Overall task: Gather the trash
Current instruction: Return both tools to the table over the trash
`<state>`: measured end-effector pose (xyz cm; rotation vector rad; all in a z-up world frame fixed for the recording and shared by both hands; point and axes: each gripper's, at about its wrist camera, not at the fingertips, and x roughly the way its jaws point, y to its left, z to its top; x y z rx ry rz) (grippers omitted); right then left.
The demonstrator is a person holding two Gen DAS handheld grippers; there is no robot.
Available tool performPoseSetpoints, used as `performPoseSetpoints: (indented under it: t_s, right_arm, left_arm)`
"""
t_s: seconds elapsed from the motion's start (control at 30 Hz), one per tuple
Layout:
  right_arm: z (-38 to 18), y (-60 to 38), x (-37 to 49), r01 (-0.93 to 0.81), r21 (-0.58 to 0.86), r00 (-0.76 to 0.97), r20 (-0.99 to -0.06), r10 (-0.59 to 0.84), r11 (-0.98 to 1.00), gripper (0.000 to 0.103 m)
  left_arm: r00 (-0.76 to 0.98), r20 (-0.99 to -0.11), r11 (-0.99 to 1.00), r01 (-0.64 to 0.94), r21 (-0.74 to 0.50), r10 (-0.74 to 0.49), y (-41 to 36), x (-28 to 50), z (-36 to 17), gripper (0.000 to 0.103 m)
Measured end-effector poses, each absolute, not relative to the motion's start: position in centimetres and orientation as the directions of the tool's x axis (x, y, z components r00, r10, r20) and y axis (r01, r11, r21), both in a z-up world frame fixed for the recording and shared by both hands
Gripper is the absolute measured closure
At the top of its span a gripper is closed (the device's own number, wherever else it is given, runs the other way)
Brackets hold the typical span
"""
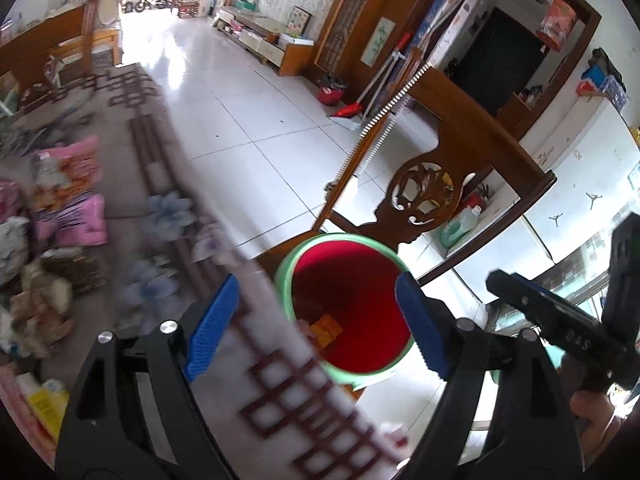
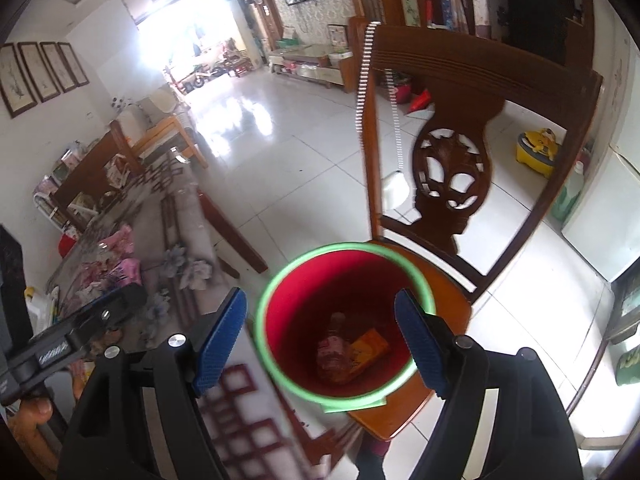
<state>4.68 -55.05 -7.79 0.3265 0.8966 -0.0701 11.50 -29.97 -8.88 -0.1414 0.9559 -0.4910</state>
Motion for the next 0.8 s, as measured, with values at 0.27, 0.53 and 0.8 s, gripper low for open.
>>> performPoseSetpoints:
  t_s: [0.27, 0.53, 0.8]
  right_arm:
    - [-8.6, -45.6, 6.3, 0.116, 0.265, 0.586, -0.797, 0.150, 0.957, 0.029]
    - [-8.5, -34.3, 7.4, -0.035, 0.293, 0.564, -0.783, 0.261, 0.955, 0.029]
    - [-9.0, -25.6, 7.4, -0.157, 0.291, 0.515, -0.792, 0.330, 0.944, 0.029]
  left_arm:
    - [0.566, -0.735, 0.927, 0.238, -0.289, -0.374, -18.3, 7.2, -7.3, 0.023]
    - [0.621, -0.770, 0.974, -0.049, -0.222, -0.145, -3.1, 3.4, -8.0, 0.023]
    - [0.512, -0.833, 0.900, -0.435, -0.039, 0.212, 11.8, -0.9, -10.9, 0.023]
